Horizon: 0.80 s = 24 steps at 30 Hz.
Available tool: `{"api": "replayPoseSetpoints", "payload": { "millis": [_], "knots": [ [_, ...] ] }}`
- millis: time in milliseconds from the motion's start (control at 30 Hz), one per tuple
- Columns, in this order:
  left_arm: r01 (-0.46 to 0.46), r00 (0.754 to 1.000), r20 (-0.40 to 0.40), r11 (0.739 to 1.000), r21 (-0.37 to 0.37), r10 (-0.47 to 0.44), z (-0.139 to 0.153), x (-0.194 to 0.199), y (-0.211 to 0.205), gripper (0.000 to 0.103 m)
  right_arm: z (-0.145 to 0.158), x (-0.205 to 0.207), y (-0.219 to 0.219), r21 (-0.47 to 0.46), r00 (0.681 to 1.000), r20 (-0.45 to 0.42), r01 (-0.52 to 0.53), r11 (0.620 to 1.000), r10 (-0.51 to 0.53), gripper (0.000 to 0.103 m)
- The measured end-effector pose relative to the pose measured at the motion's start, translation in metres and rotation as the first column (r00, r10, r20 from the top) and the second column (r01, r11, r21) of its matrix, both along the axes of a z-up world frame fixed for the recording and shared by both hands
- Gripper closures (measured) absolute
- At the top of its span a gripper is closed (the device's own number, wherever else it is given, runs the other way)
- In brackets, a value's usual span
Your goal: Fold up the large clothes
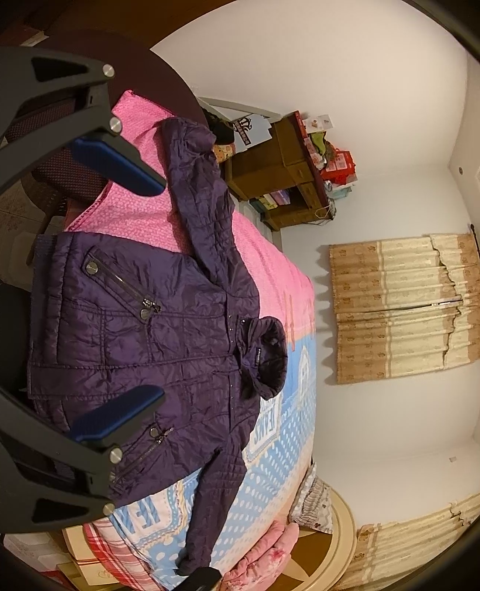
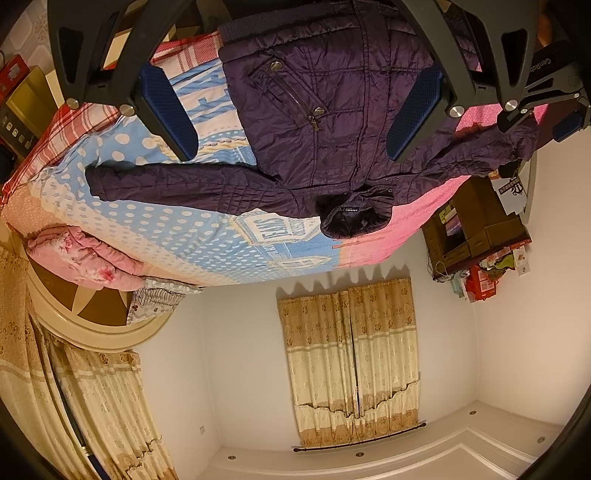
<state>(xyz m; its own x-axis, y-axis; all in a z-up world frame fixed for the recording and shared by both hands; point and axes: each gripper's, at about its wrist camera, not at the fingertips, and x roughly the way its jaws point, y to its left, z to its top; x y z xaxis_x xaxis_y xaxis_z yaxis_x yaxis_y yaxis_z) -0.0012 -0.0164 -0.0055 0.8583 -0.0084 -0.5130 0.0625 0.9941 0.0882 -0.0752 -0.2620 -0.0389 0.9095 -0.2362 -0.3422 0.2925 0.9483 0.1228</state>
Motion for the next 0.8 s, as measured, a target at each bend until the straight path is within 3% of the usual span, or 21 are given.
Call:
{"api": "replayPoseSetpoints", "payload": {
  "millis": [800],
  "knots": [
    [0.001, 1.0, -0.017, 1.0, 0.003, 0.0, -0.0045, 0.0003, -0.0008, 0.0, -0.0031, -0.0005, 0.0039, 0.0, 1.0, -0.004, -0.005, 1.0, 0.005, 0.001]
  ]
}}
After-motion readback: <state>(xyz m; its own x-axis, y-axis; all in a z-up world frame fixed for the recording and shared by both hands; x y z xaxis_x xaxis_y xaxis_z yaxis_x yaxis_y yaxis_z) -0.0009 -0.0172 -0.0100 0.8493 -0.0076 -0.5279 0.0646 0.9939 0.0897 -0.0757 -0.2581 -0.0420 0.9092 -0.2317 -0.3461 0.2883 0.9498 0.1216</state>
